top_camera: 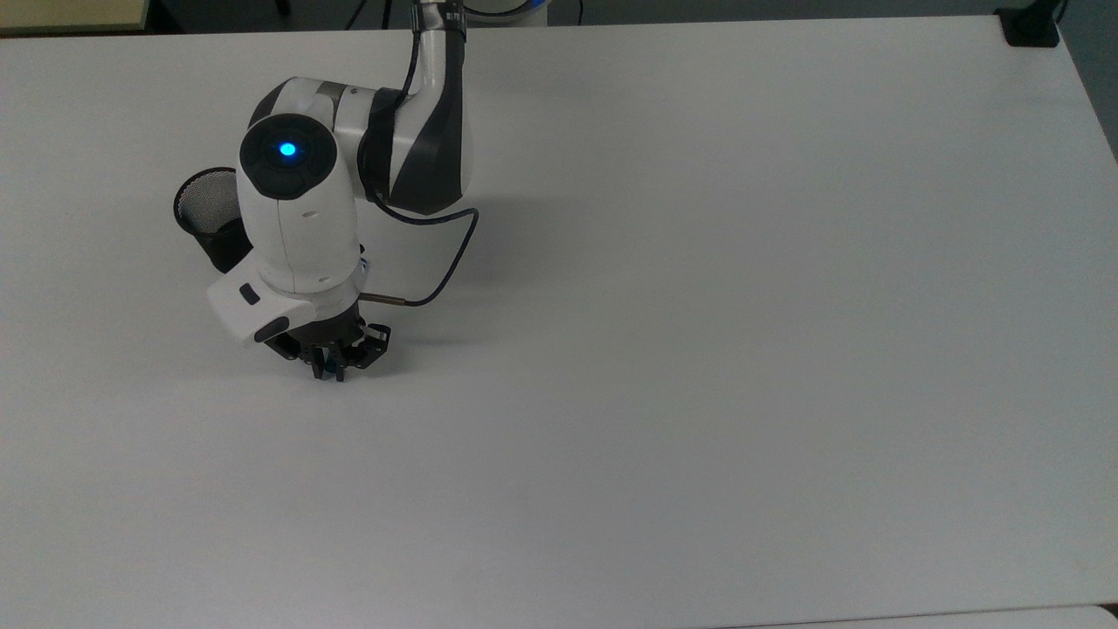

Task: Insert the marker

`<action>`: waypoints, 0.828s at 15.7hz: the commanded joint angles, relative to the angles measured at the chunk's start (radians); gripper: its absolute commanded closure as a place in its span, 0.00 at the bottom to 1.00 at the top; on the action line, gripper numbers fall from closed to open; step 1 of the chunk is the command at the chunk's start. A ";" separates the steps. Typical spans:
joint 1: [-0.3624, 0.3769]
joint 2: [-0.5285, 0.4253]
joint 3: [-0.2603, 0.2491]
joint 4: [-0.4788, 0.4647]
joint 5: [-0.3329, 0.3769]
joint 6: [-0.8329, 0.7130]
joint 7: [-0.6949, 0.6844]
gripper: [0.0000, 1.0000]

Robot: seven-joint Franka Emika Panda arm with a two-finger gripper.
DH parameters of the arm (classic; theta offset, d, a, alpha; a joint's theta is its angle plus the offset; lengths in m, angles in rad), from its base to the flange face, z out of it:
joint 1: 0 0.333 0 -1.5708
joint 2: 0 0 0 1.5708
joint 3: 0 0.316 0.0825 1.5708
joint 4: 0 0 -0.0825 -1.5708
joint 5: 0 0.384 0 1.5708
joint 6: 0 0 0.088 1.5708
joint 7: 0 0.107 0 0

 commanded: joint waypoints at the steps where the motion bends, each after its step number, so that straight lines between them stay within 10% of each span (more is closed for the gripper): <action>1: -0.006 -0.090 -0.001 0.002 0.024 0.009 -0.007 0.76; 7: -0.083 -0.255 -0.014 -0.001 0.061 0.012 -0.037 0.73; 9: -0.074 -0.256 -0.014 -0.013 0.058 -0.014 -0.037 0.10; 13: -0.035 -0.197 -0.009 -0.061 0.059 -0.124 -0.031 0.00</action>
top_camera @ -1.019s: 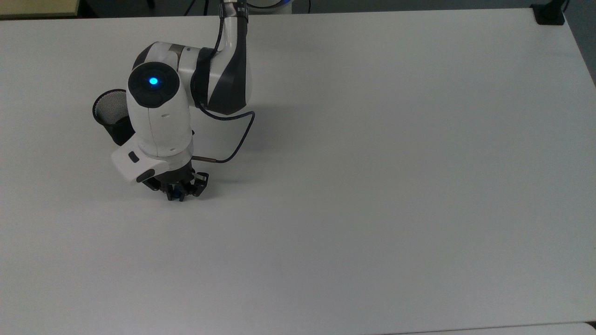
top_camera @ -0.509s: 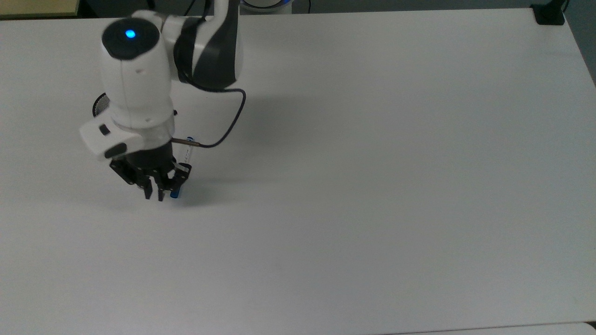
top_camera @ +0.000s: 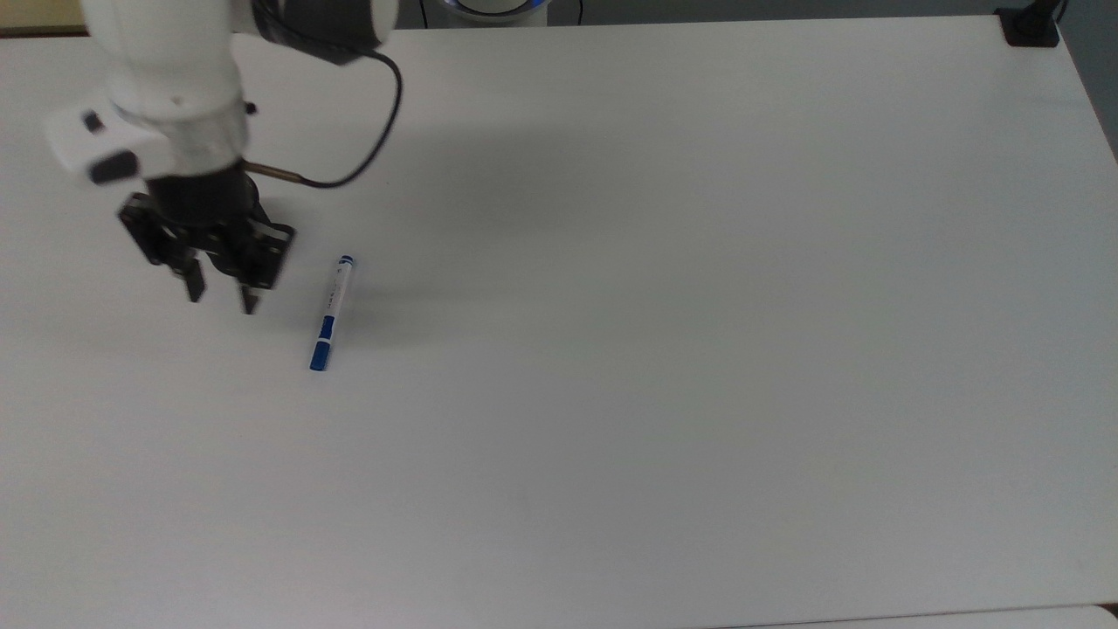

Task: Insert the marker

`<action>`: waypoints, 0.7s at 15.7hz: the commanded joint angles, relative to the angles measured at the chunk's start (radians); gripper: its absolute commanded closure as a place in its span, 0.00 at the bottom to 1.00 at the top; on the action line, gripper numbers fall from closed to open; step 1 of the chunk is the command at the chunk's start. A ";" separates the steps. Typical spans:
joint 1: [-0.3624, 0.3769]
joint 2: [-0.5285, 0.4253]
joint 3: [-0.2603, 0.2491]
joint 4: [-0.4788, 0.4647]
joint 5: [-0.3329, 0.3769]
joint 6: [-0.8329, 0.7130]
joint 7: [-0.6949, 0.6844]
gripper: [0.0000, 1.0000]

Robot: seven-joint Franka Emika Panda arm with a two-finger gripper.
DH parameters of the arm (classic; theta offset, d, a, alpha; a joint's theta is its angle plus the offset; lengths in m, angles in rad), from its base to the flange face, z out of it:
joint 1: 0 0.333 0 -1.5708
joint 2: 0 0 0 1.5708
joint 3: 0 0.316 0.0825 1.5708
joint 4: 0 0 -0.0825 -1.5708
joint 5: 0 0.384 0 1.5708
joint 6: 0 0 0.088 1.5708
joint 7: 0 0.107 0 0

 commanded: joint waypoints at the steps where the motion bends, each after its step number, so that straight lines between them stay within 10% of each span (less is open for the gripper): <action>1: 0.031 0.040 0.000 -0.044 0.017 -0.048 -0.005 0.00; 11: 0.033 0.114 0.003 -0.035 0.063 -0.045 -0.005 0.08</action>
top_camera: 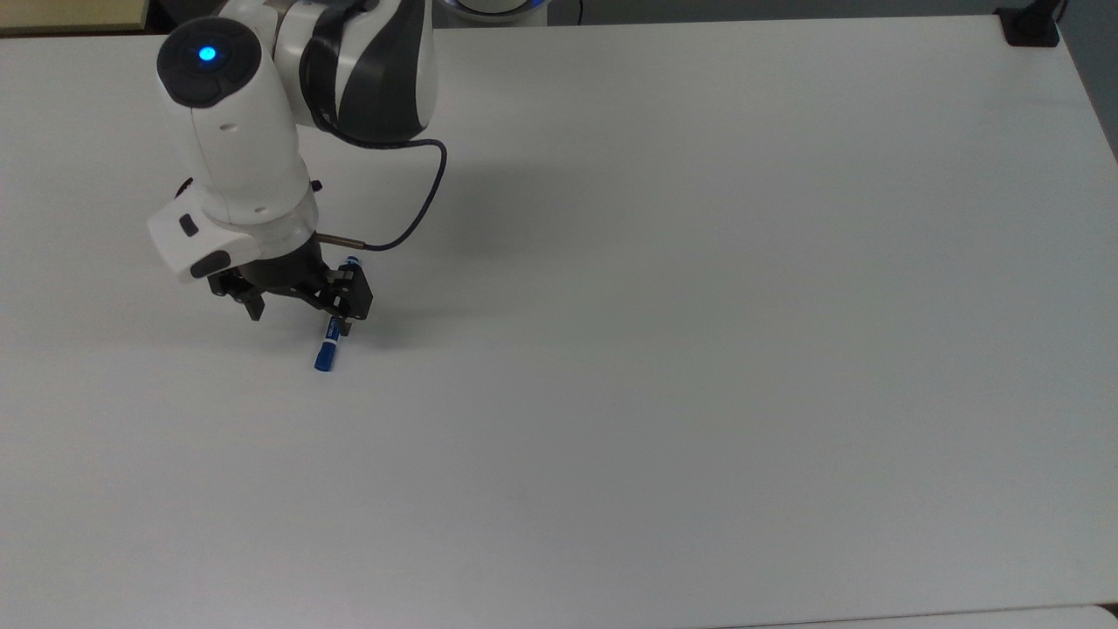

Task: Insert the marker

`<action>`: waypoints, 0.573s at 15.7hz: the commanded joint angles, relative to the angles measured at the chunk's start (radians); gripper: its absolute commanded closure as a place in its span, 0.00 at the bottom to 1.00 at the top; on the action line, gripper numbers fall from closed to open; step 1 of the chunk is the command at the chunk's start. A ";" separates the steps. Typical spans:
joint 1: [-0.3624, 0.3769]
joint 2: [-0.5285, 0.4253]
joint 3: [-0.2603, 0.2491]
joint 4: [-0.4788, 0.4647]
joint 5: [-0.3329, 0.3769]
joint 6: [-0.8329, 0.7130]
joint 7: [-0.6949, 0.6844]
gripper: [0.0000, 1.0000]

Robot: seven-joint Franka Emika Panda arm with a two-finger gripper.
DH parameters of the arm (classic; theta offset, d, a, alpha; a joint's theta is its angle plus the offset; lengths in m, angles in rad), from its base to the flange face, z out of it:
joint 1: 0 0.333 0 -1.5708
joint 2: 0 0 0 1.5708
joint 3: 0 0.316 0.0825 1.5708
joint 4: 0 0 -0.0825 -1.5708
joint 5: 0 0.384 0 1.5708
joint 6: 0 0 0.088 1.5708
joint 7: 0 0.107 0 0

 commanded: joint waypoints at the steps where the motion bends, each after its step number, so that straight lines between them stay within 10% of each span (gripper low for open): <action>1: 0.007 0.025 0.002 0.002 0.017 -0.021 -0.008 0.11; 9: 0.028 0.095 0.004 -0.001 0.007 -0.019 -0.009 0.46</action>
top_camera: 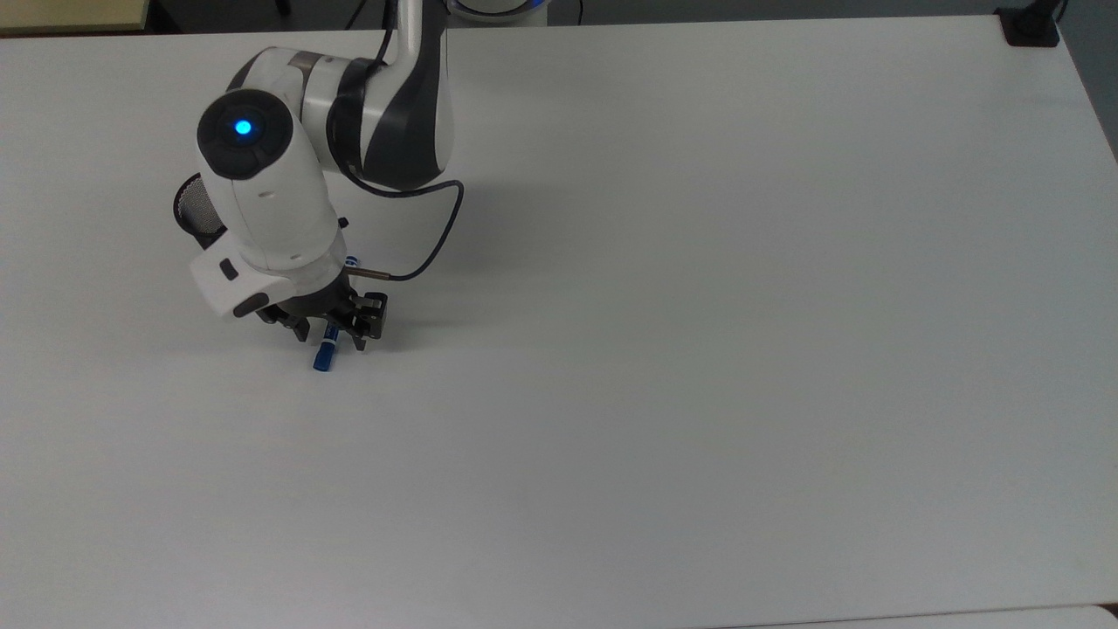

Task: Insert the marker

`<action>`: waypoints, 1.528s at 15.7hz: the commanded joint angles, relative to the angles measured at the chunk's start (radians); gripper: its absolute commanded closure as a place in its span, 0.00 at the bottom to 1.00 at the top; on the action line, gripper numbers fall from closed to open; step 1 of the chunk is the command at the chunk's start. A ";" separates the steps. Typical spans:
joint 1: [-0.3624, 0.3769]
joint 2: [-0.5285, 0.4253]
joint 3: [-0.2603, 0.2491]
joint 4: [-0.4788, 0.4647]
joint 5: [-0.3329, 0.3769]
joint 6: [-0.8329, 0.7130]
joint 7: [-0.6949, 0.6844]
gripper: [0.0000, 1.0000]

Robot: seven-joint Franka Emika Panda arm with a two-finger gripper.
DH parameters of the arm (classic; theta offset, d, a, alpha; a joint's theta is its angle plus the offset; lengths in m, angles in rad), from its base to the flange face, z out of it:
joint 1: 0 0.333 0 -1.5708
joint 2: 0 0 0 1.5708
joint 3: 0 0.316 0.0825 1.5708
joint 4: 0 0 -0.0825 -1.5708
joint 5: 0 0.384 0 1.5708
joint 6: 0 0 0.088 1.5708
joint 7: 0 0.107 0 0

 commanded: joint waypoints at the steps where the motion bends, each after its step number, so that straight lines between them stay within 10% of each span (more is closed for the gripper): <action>1: 0.022 0.023 -0.006 0.001 0.005 -0.019 -0.011 0.55; 7: 0.024 0.034 -0.006 0.003 0.004 -0.019 -0.018 0.99; 21: -0.062 -0.249 -0.006 -0.013 0.054 0.097 -0.078 1.00; 24: -0.105 -0.351 -0.009 -0.142 0.054 0.241 -0.101 1.00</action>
